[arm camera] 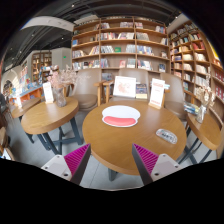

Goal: Arrange mouse

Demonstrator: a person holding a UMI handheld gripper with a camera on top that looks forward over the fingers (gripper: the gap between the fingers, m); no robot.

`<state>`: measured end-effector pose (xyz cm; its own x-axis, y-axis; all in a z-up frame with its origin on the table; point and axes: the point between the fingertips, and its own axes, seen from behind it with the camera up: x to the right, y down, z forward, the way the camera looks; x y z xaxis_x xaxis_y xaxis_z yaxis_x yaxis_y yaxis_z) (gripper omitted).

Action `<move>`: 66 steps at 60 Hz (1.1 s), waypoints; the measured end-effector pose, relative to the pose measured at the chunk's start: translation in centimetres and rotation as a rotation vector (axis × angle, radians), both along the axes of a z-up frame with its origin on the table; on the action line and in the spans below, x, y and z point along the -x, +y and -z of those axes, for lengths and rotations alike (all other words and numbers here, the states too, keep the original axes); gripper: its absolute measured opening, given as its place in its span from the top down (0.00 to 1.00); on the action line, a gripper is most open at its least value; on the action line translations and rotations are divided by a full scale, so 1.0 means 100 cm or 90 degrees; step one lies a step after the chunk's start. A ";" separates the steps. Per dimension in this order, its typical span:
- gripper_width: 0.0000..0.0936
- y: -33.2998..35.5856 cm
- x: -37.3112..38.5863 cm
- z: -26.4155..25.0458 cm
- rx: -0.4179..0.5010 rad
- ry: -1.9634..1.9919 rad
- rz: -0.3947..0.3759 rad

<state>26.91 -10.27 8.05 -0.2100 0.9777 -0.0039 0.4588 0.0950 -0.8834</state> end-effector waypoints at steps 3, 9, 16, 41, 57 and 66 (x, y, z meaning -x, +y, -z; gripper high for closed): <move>0.09 0.008 0.003 0.003 -0.003 -0.004 0.017; 0.09 0.056 0.016 0.012 -0.016 -0.007 0.054; 0.09 0.113 0.024 0.021 -0.034 -0.009 0.101; 0.09 0.251 0.033 0.056 -0.057 -0.043 0.233; 0.09 0.265 0.062 0.066 -0.061 -0.035 0.231; 0.09 0.269 0.091 0.074 -0.067 -0.035 0.226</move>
